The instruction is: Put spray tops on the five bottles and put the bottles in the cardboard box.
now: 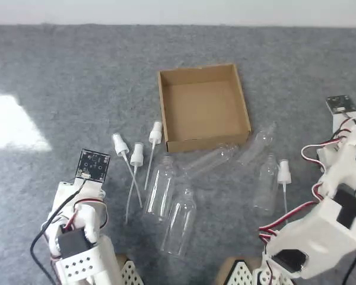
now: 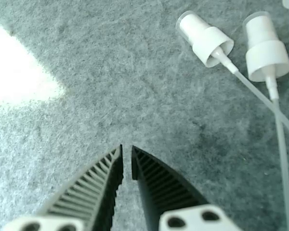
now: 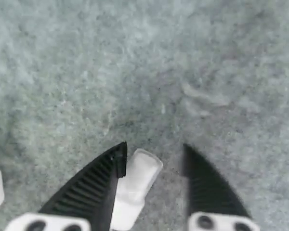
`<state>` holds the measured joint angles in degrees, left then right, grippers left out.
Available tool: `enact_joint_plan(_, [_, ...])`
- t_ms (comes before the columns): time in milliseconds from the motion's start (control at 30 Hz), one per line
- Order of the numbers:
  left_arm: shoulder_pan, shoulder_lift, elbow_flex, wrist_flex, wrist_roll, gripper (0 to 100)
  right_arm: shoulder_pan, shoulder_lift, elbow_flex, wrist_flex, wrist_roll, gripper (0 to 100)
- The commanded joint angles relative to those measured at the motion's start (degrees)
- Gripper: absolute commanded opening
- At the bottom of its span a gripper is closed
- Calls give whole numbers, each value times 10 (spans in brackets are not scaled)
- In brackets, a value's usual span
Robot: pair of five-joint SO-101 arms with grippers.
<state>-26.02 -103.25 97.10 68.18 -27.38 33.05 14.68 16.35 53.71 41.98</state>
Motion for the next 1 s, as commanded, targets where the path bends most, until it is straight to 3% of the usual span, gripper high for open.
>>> enact_joint_plan(0, [-2, -15, -6, -3, -4, 27, 14, -21, -34, 4, -18, 307])
enact_joint_plan(233, [-2, -15, -6, -3, -4, 27, 33, -45, -16, 82, -76, 221])
enact_joint_plan(567, [-2, -15, -6, -3, -4, 27, 28, -55, 42, 50, -80, 34])
enact_joint_plan(733, [-2, -15, -6, -3, -4, 27, -30, -108, 2, 117, -92, 7])
enact_joint_plan(967, [-2, -15, -6, -3, -4, 27, -189, -233, -78, 229, -215, 9])
